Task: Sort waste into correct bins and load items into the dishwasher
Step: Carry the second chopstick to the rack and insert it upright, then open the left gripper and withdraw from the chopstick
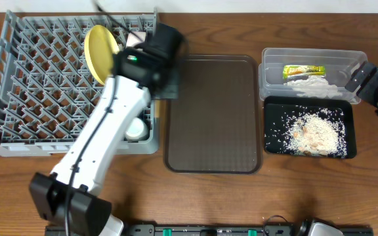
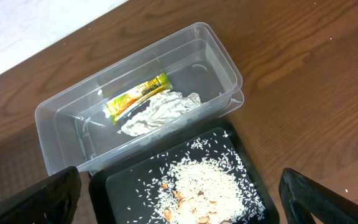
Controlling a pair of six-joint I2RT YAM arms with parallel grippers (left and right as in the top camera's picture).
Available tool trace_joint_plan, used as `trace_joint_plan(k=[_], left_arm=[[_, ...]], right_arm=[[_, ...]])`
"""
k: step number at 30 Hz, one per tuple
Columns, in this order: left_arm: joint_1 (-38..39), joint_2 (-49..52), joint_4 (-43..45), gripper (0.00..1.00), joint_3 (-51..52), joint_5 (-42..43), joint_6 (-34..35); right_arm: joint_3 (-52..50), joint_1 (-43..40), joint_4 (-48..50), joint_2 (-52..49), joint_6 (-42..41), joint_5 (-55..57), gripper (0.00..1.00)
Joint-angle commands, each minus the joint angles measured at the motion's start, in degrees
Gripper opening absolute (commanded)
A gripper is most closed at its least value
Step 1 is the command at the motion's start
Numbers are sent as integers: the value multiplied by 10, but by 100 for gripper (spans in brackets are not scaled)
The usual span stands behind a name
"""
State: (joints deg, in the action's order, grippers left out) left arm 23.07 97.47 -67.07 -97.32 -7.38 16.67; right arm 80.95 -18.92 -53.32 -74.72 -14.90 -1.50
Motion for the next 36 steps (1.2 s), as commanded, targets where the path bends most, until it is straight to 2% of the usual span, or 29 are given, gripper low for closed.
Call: trace_joint_plan(k=[1, 5, 12, 19, 25, 31, 33, 36], left_arm=[[-62, 3, -29, 8, -2, -38, -108], [-103, 6, -47, 8, 10, -40, -172], [-168, 6, -36, 7, 49, -67, -174], [-177, 6, 9, 8, 105, -71, -201], [-177, 6, 54, 8, 153, -119, -201], [-192, 6, 70, 8, 169, -122, -201], [-196, 6, 77, 16, 169, -122, -201], [-202, 6, 85, 36, 169, -122, -201]], right_arm=[[7, -2, -1, 4, -5, 2, 99], [7, -2, -1, 4, -5, 2, 99], [7, -2, -1, 4, -5, 2, 99], [7, -2, -1, 4, -5, 2, 99], [7, -2, -1, 4, -5, 2, 99], [7, -2, -1, 4, -5, 2, 99], [7, -2, -1, 4, -5, 2, 99], [7, -2, -1, 4, -5, 2, 99]])
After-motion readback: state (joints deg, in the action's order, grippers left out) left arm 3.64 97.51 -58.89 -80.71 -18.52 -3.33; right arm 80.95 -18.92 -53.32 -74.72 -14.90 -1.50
